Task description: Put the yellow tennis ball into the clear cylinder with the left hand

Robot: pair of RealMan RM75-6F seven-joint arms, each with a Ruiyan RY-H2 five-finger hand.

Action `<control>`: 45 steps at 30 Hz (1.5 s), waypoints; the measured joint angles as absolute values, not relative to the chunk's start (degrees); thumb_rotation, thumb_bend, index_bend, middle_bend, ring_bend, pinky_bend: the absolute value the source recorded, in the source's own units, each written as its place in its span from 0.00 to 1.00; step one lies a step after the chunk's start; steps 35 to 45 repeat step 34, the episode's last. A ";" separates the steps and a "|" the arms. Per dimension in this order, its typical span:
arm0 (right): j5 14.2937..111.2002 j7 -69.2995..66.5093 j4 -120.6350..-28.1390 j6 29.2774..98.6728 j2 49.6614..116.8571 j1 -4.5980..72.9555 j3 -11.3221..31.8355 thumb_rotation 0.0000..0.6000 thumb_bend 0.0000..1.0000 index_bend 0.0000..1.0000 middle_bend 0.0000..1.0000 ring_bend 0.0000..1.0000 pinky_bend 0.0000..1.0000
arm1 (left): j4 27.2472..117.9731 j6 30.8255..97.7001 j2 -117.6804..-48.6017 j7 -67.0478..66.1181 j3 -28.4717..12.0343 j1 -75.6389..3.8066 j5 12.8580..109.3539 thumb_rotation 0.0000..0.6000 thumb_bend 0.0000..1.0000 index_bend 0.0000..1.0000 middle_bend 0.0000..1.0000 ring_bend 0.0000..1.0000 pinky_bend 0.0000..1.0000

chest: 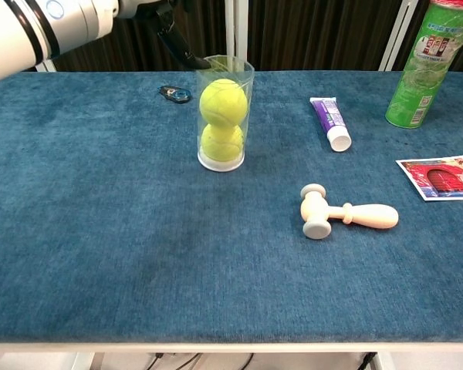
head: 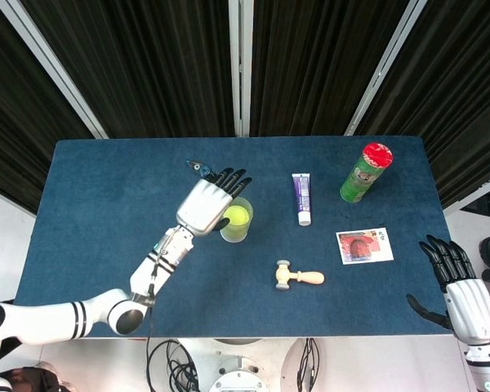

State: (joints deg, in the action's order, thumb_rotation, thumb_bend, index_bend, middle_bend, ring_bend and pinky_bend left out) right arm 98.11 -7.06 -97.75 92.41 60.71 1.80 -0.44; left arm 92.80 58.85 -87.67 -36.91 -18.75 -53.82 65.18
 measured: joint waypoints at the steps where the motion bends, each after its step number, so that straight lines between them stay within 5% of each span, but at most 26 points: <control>1: 98.11 -7.05 -97.74 92.42 60.72 1.79 -0.44 1.00 0.18 0.00 0.00 0.00 0.00 | 93.19 59.19 -87.41 -36.93 -18.70 -53.74 65.22 1.00 0.18 0.13 0.10 0.12 0.33; 10: 98.48 -6.70 -97.87 92.46 60.76 1.81 -0.47 1.00 0.18 0.00 0.00 0.00 0.00 | 98.91 69.57 -79.98 -39.51 -15.38 -47.73 71.33 1.00 0.15 0.15 0.13 0.07 0.17; 16: 99.17 -5.62 -98.51 92.54 61.00 1.85 -0.59 1.00 0.18 0.00 0.00 0.00 0.00 | 106.37 79.50 -71.92 -39.31 -7.46 -35.55 75.39 1.00 0.14 0.05 0.01 0.00 0.00; 24: 101.56 -4.01 -98.68 93.23 61.48 1.41 -1.53 1.00 0.18 0.00 0.00 0.00 0.00 | 105.84 91.94 -68.09 -29.26 5.22 -19.12 84.65 1.00 0.14 0.04 0.00 0.00 0.00; 32: 102.61 -2.48 -98.76 92.33 62.09 1.67 -2.14 1.00 0.18 0.00 0.00 0.00 0.00 | 96.49 96.63 -70.65 -21.09 8.45 -10.62 88.02 1.00 0.14 0.04 0.00 0.00 0.00; 45: 102.44 -2.00 -98.85 91.89 62.26 1.81 -2.13 1.00 0.18 0.00 0.00 0.00 0.00 | 96.14 96.51 -70.57 -19.14 8.77 -9.79 88.46 1.00 0.14 0.04 0.00 0.00 0.00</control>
